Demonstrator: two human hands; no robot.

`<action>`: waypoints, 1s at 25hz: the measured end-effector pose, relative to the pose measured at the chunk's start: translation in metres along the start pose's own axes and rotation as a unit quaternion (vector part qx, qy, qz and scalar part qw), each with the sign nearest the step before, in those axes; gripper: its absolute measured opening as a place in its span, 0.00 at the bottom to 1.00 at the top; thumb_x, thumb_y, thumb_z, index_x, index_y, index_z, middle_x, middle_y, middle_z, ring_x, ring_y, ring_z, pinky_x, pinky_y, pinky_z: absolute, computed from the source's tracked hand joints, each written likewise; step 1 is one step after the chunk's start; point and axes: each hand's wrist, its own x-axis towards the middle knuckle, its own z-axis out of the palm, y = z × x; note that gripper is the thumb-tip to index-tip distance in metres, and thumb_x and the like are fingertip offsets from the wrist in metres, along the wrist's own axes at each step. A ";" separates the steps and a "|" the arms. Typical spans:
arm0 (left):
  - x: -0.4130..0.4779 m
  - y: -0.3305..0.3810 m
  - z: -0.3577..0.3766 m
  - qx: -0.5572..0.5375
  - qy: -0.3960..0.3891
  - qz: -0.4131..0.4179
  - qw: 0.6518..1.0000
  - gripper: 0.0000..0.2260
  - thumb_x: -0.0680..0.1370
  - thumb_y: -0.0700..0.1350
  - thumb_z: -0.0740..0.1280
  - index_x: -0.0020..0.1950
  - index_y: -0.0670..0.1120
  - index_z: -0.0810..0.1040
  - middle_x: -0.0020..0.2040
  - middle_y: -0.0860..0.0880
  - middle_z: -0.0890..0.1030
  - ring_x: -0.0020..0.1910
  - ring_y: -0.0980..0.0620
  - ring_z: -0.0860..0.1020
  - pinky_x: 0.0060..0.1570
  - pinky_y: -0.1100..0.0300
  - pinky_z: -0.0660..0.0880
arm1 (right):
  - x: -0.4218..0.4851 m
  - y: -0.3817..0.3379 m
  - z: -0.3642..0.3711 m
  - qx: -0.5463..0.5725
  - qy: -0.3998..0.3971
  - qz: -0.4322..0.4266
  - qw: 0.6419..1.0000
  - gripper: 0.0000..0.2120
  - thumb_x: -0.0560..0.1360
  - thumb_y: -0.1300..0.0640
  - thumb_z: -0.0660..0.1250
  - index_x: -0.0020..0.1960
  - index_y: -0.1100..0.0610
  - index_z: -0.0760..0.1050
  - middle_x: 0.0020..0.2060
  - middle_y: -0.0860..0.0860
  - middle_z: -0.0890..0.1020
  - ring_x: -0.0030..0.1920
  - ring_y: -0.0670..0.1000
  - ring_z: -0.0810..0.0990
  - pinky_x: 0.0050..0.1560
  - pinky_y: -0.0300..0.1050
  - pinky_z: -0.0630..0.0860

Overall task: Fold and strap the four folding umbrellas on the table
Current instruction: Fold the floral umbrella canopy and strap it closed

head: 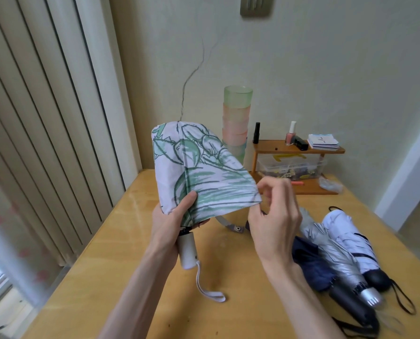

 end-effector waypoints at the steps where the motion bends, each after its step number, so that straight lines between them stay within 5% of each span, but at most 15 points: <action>1: -0.001 0.000 0.000 0.005 -0.008 0.000 1.000 0.15 0.77 0.41 0.75 0.63 0.42 0.82 0.56 0.44 0.88 0.53 0.41 0.87 0.48 0.44 0.86 | 0.001 -0.002 0.002 0.058 -0.003 0.087 0.995 0.08 0.76 0.69 0.69 0.54 0.60 0.78 0.45 0.49 0.82 0.45 0.50 0.80 0.46 0.43 0.77; 3: -0.002 0.000 0.001 0.017 -0.015 0.002 1.000 0.15 0.77 0.40 0.76 0.63 0.42 0.82 0.56 0.44 0.88 0.53 0.40 0.87 0.48 0.44 0.86 | 0.007 -0.010 0.006 0.258 -0.069 0.299 0.916 0.08 0.81 0.66 0.70 0.58 0.57 0.80 0.49 0.48 0.87 0.53 0.50 0.86 0.54 0.48 0.83; 5: 0.000 -0.002 -0.001 0.024 -0.007 0.002 1.000 0.15 0.76 0.40 0.76 0.63 0.41 0.82 0.55 0.43 0.88 0.52 0.40 0.87 0.48 0.44 0.85 | 0.011 -0.006 0.008 0.324 -0.121 0.412 0.843 0.07 0.82 0.64 0.69 0.57 0.56 0.83 0.48 0.48 0.89 0.54 0.52 0.87 0.56 0.50 0.84; 6: 0.001 -0.003 -0.003 0.024 -0.001 0.001 1.000 0.16 0.76 0.40 0.77 0.63 0.41 0.82 0.55 0.43 0.88 0.52 0.40 0.87 0.47 0.45 0.85 | 0.013 -0.001 0.006 0.294 -0.124 0.394 0.862 0.07 0.81 0.66 0.70 0.55 0.56 0.83 0.46 0.47 0.89 0.51 0.51 0.88 0.54 0.48 0.85; 8: 0.005 -0.003 -0.008 0.033 0.014 0.001 0.999 0.17 0.75 0.39 0.78 0.62 0.41 0.82 0.54 0.42 0.88 0.50 0.41 0.88 0.43 0.49 0.85 | 0.014 0.010 -0.002 0.143 -0.087 0.235 0.957 0.07 0.78 0.66 0.74 0.53 0.57 0.84 0.40 0.45 0.87 0.41 0.47 0.85 0.44 0.48 0.84; 10: 0.006 -0.004 -0.011 0.051 0.018 0.002 0.999 0.16 0.75 0.39 0.79 0.61 0.41 0.82 0.53 0.43 0.88 0.48 0.42 0.88 0.40 0.52 0.84 | 0.012 0.015 -0.006 0.015 -0.049 0.092 0.994 0.07 0.77 0.64 0.76 0.53 0.57 0.83 0.39 0.45 0.84 0.37 0.45 0.79 0.38 0.46 0.79; 14: 0.008 -0.008 -0.013 0.077 0.039 0.015 0.996 0.16 0.74 0.39 0.79 0.59 0.43 0.81 0.48 0.47 0.89 0.45 0.45 0.88 0.41 0.52 0.84 | 0.012 0.017 -0.003 0.149 -0.116 0.239 0.952 0.09 0.78 0.63 0.75 0.55 0.53 0.82 0.41 0.43 0.86 0.41 0.44 0.84 0.42 0.47 0.83; 19: 0.010 -0.008 -0.017 0.107 0.071 0.030 0.991 0.15 0.73 0.41 0.81 0.56 0.48 0.81 0.46 0.52 0.89 0.46 0.50 0.87 0.45 0.55 0.82 | 0.009 0.019 -0.005 -0.004 -0.040 0.095 0.995 0.05 0.78 0.57 0.74 0.53 0.55 0.82 0.36 0.42 0.78 0.36 0.40 0.74 0.37 0.41 0.73; 23: 0.013 -0.006 -0.022 0.110 0.079 0.040 0.990 0.16 0.73 0.41 0.81 0.59 0.46 0.82 0.48 0.50 0.89 0.48 0.49 0.88 0.48 0.52 0.82 | 0.010 0.026 -0.003 0.156 -0.143 0.217 0.953 0.02 0.80 0.59 0.72 0.52 0.55 0.84 0.40 0.43 0.87 0.40 0.47 0.85 0.42 0.58 0.84; 25: 0.014 -0.003 -0.024 0.098 0.082 0.040 0.991 0.16 0.74 0.40 0.80 0.59 0.46 0.81 0.48 0.51 0.89 0.48 0.49 0.88 0.48 0.53 0.82 | 0.013 0.032 -0.005 0.081 -0.149 0.142 0.975 0.01 0.79 0.60 0.73 0.50 0.56 0.84 0.38 0.45 0.87 0.36 0.51 0.84 0.36 0.58 0.82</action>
